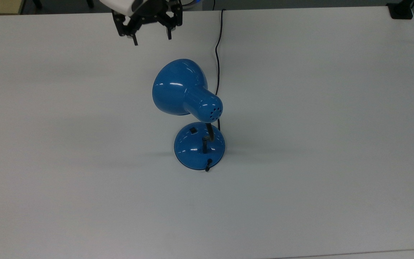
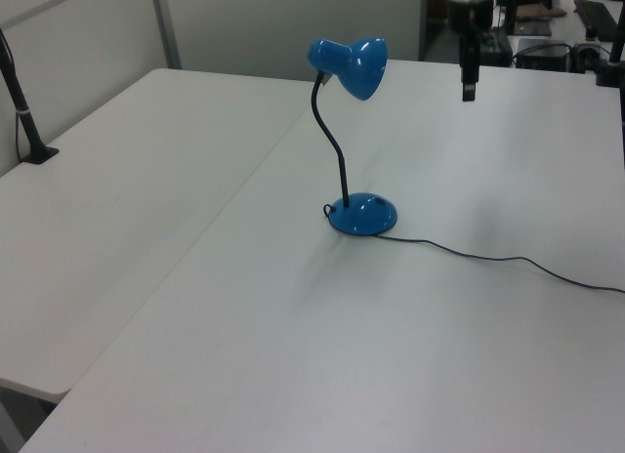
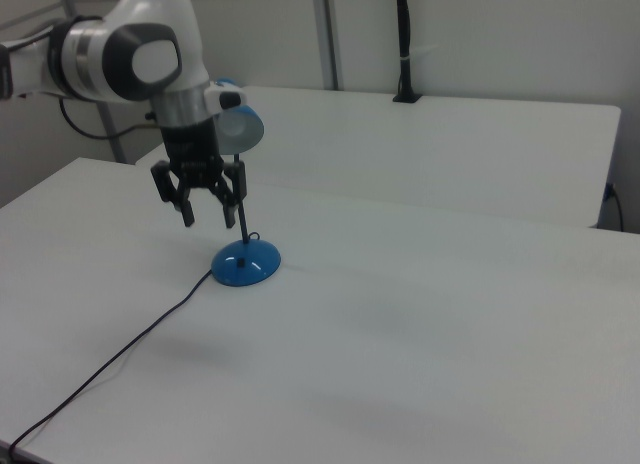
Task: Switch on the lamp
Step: 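Lower the gripper past the shade toward the switch on the lamp base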
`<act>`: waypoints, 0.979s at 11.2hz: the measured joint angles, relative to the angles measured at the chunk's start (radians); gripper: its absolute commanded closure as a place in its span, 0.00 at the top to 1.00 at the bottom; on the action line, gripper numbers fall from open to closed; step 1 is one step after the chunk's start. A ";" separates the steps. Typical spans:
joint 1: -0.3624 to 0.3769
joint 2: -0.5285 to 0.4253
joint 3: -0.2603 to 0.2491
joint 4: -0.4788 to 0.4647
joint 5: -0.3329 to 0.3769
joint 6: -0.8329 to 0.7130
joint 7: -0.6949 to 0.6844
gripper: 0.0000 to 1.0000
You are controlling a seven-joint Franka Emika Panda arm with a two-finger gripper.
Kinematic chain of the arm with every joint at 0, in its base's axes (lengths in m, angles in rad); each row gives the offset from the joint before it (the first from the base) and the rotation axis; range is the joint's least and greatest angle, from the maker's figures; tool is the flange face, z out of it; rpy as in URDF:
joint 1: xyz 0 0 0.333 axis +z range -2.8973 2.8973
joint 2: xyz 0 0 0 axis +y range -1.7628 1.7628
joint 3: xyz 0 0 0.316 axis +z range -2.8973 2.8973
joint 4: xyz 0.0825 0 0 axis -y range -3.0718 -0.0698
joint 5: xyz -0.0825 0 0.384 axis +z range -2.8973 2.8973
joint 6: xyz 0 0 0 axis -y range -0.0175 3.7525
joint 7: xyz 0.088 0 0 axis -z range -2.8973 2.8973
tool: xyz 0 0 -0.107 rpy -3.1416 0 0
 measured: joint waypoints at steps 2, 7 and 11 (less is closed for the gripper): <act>0.006 0.015 0.002 -0.028 0.000 0.035 -0.001 0.00; 0.013 0.036 0.006 -0.152 0.059 0.297 0.003 0.00; 0.050 0.115 0.006 -0.197 0.070 0.549 0.128 0.00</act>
